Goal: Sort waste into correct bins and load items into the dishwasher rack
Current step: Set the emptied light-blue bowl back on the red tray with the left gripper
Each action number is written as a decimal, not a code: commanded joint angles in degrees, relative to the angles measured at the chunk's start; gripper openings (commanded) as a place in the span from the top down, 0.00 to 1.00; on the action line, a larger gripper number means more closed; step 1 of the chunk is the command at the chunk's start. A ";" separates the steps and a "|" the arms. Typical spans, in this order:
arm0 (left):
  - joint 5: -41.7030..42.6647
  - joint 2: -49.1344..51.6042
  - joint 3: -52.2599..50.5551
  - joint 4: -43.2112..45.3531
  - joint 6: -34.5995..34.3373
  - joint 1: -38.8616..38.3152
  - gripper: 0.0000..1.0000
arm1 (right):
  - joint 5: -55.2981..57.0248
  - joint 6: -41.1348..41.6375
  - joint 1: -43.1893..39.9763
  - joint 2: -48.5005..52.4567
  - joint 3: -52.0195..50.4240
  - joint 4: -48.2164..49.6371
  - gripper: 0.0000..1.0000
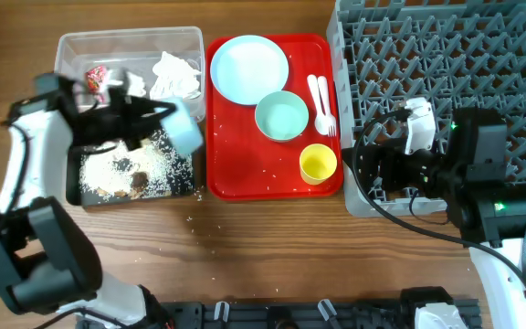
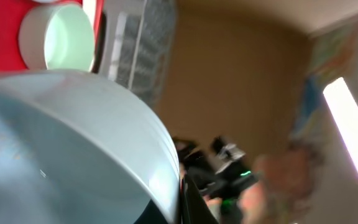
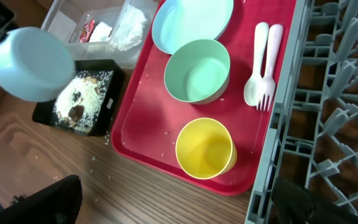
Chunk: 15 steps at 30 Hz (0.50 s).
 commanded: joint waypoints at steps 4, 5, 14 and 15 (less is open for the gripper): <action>-33.99 -4.72 3.85 11.28 -13.14 -20.94 0.96 | 0.26 0.44 0.24 0.28 1.09 0.24 0.00; -40.46 -4.46 3.85 12.31 -13.75 -24.61 0.96 | 0.28 0.42 0.24 0.35 1.09 0.24 0.00; -80.11 2.03 3.82 13.92 -18.75 -50.12 0.96 | 0.28 0.42 0.24 1.31 1.09 0.26 0.00; -82.07 2.82 3.82 13.92 -19.82 -51.28 0.96 | 0.28 0.42 0.24 1.31 1.09 0.26 0.00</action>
